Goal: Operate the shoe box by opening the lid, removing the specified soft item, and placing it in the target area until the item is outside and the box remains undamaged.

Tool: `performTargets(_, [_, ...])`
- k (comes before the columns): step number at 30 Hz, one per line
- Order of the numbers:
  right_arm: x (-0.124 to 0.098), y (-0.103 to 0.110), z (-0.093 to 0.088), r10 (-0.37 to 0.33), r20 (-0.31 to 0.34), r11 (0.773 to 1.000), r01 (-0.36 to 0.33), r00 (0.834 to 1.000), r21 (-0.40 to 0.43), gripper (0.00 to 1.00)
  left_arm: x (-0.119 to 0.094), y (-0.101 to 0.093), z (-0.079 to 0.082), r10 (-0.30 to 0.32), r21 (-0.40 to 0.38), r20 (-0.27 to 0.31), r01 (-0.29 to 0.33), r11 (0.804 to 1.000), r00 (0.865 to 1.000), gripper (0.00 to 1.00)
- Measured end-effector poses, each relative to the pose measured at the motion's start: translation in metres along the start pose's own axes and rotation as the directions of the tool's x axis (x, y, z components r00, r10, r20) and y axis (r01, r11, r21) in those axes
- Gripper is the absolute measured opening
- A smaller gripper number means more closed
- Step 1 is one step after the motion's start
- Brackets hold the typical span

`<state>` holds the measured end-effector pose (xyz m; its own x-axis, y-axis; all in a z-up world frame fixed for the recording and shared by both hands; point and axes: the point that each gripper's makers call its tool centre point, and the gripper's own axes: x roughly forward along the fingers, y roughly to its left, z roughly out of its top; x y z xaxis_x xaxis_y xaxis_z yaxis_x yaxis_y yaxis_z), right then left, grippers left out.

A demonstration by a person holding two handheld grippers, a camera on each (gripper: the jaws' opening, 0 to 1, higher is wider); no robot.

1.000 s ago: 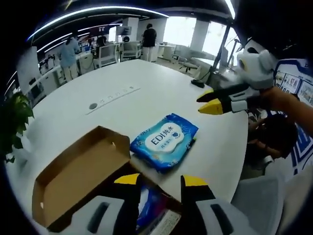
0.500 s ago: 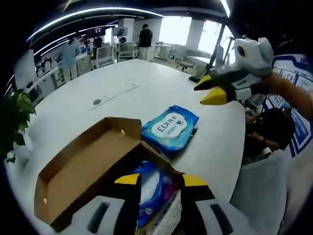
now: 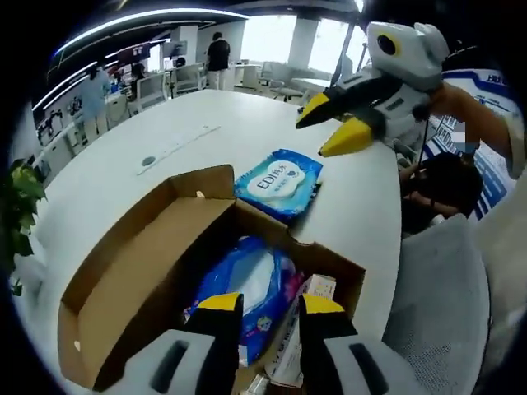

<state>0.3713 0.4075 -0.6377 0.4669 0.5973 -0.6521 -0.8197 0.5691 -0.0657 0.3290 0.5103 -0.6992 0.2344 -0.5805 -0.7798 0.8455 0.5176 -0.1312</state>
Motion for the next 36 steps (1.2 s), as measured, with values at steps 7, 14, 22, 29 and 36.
performTargets(7, [0.017,0.015,0.005,0.044,-0.022,0.997,-0.045,0.999,-0.058,0.25,0.006,0.006,-0.007,-0.028,0.053,-0.02,0.029,0.998,0.999,0.22])
performTargets(14, [0.036,0.027,0.006,0.082,-0.051,0.991,-0.087,0.995,-0.099,0.24,0.013,0.004,-0.01,-0.076,0.104,-0.049,0.081,0.991,0.996,0.15])
performTargets(22, [0.055,0.039,0.007,0.122,-0.079,0.983,-0.132,0.989,-0.129,0.24,0.024,-0.005,-0.011,-0.129,0.148,-0.086,0.141,0.979,0.988,0.14])
performTargets(29, [0.071,0.048,0.007,0.15,-0.102,0.975,-0.164,0.983,-0.15,0.23,0.031,0.0,-0.021,-0.124,0.169,-0.13,0.146,0.975,0.984,0.13])
performTargets(36, [0.091,0.055,0.006,0.166,-0.131,0.968,-0.187,0.977,-0.169,0.22,0.028,0.007,-0.027,-0.12,0.163,-0.141,0.143,0.976,0.983,0.04])
